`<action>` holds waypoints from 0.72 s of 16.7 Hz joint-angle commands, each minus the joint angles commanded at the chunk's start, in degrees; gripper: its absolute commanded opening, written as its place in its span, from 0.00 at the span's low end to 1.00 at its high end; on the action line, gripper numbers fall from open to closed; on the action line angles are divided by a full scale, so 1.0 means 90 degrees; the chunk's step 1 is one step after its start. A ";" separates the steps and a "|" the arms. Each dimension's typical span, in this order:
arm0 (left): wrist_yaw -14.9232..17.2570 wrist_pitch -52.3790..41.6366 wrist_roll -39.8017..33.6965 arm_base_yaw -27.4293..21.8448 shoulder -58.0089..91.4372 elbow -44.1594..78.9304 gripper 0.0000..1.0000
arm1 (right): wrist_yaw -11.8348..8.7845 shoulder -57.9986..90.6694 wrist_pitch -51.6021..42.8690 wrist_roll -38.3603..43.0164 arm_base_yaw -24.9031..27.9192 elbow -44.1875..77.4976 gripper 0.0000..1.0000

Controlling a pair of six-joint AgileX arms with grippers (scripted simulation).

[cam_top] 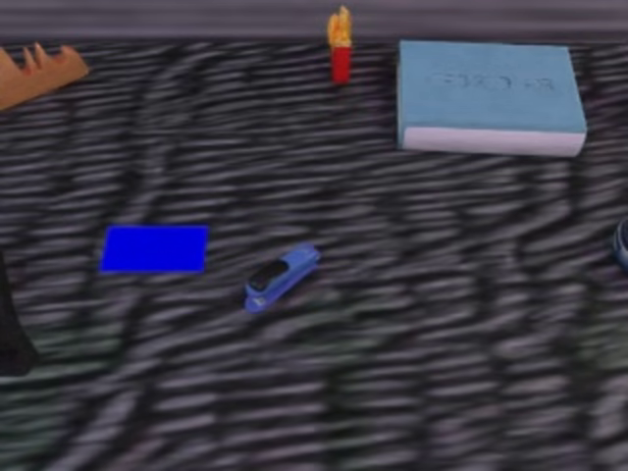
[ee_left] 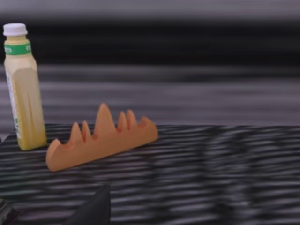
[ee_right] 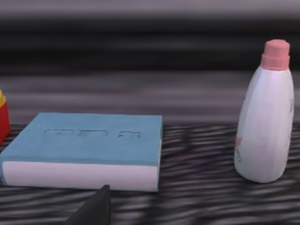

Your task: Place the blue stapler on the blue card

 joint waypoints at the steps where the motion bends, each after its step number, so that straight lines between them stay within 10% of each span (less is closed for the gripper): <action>1: 0.0000 0.0000 0.0000 0.0000 0.0000 0.0000 1.00 | 0.0000 0.0000 0.0000 0.0000 0.0000 0.0000 1.00; 12: -0.0004 -0.2279 0.0428 -0.1033 0.3654 0.3417 1.00 | 0.0000 0.0000 0.0000 0.0000 0.0000 0.0000 1.00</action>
